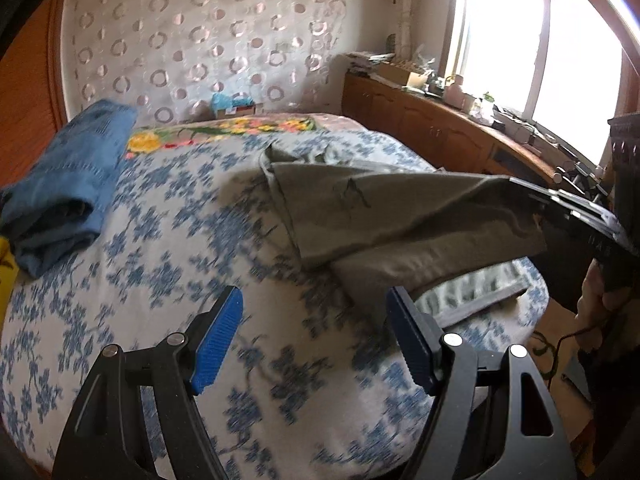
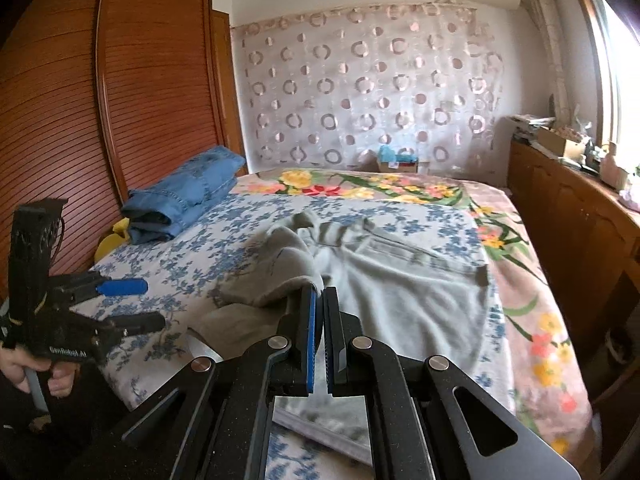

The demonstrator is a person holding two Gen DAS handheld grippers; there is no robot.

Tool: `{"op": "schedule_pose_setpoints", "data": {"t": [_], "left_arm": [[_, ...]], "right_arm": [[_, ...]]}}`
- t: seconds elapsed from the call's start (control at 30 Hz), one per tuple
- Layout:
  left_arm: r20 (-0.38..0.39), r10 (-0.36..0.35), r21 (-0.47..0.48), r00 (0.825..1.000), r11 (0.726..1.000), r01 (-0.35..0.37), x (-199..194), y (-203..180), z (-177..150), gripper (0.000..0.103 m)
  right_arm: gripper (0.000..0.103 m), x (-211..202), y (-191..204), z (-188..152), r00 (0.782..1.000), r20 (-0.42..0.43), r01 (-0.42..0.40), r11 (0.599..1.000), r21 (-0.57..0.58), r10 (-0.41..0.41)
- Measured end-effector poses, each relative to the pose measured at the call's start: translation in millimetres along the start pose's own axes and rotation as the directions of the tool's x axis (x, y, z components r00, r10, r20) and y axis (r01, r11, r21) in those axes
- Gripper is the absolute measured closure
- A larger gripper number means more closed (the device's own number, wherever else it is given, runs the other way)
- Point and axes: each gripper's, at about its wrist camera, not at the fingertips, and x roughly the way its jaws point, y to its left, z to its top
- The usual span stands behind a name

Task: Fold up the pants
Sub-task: 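Lift the hem with the right gripper, fold it toward the waistband, release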

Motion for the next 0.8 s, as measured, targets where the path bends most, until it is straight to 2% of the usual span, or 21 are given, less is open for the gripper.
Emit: {"op": "schedule_pose_setpoints", "data": {"t": [0.27,0.53,0.8], "left_arm": [[-0.006,-0.019,0.037,1.0,0.999,0.02,12.5,-23.4,11.6,0.028],[-0.033,-0.015,0.057,0.999,0.998,0.017,26.0,-34.8,8.9,0.028],[-0.064,0.001,0.081,0.998,0.997,0.004,37.9,-44.8,1.2,0.028]], "right_arm": [[0.1,-11.0,0.4,-8.7,0.999,0.005,0.034,0.999,0.021,-0.034],[0.1,-20.9,-3.1,-15.0,0.997,0.003,0.071,0.996,0.049,-0.071],[0.1,-19.7,-0.6,-25.8,0.995,-0.045,0.09,0.993,0.076,-0.086]]}}
